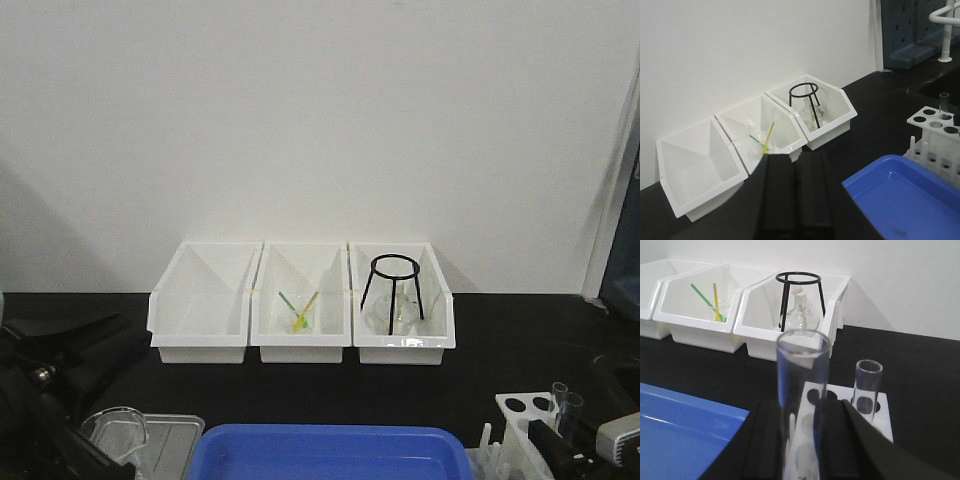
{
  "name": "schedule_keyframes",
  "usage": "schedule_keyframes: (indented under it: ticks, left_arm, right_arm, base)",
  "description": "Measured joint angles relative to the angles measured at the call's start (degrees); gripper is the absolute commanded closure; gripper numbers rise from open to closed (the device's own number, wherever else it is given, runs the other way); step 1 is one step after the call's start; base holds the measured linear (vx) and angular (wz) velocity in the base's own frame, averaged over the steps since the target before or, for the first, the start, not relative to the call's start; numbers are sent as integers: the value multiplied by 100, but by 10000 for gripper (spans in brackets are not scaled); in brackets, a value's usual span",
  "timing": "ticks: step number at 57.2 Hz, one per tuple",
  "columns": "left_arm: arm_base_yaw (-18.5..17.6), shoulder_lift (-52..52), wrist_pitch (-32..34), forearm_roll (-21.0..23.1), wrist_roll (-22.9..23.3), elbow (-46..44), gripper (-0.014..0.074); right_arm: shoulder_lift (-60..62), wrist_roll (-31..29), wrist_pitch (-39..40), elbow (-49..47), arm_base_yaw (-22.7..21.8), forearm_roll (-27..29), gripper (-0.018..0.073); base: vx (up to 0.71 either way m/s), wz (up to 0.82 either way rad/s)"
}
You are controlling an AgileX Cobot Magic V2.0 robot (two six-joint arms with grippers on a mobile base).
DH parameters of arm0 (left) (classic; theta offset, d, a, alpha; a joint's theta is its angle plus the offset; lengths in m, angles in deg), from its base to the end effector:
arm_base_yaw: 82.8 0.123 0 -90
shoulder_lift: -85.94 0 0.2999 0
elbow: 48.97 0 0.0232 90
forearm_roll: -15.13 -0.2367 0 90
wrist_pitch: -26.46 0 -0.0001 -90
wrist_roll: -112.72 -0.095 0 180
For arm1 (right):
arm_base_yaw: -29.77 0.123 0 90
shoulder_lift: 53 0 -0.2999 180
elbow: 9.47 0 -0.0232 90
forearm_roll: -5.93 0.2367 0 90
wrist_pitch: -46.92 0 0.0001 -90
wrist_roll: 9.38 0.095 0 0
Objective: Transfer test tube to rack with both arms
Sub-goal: 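Carry the test tube with the right gripper above the white rack, then lower the test tube into a rack hole and open the right gripper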
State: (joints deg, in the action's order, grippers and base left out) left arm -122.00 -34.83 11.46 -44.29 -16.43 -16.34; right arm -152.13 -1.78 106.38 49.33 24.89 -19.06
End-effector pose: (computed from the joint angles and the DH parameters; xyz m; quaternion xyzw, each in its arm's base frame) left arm 0.1492 -0.0943 0.3807 0.2357 0.7252 -0.0917 0.6404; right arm 0.2469 0.0136 0.1915 -0.1234 0.7573 0.0845 0.6357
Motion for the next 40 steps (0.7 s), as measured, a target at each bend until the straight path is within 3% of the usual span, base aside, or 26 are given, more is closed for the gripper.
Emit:
schedule_keyframes:
  ticks: [16,23,29,40]
  left_arm:
    - [0,0,0,0,0,0,605]
    - [0,0,0,0,0,0,605]
    - [0,0,0,0,0,0,605]
    - [0,0,-16,0,0,0,605]
  right_arm:
    - [-302,-4,214,-12,0,0,559]
    - [-342,-12,266,-18,0,10,511]
    - [-342,-21,271,-18,0,10,417]
    - [-342,-24,369,-18,0,5,139]
  base:
    - [0,0]
    - [0,0]
    - [0,0]
    - [0,0]
